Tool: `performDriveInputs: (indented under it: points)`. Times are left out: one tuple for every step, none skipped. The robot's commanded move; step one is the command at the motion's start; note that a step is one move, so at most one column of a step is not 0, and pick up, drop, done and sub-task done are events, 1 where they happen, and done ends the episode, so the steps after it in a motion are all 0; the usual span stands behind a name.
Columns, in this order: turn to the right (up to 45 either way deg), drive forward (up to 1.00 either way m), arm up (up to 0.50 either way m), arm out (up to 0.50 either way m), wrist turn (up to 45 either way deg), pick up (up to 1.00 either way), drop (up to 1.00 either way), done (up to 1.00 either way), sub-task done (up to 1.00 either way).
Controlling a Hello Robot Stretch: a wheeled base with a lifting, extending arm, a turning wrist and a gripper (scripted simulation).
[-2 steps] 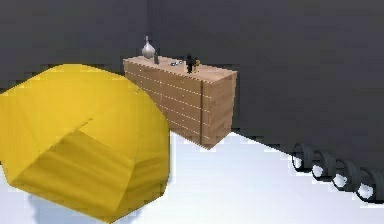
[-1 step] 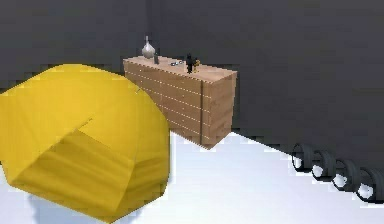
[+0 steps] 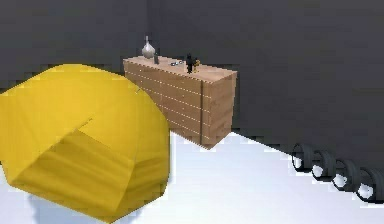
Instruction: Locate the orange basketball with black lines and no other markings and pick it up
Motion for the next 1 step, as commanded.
performDriveInputs:
  points:
    - [0.0,0.0,0.0,0.0,0.0,0.0,0.0,1.0,0.0]
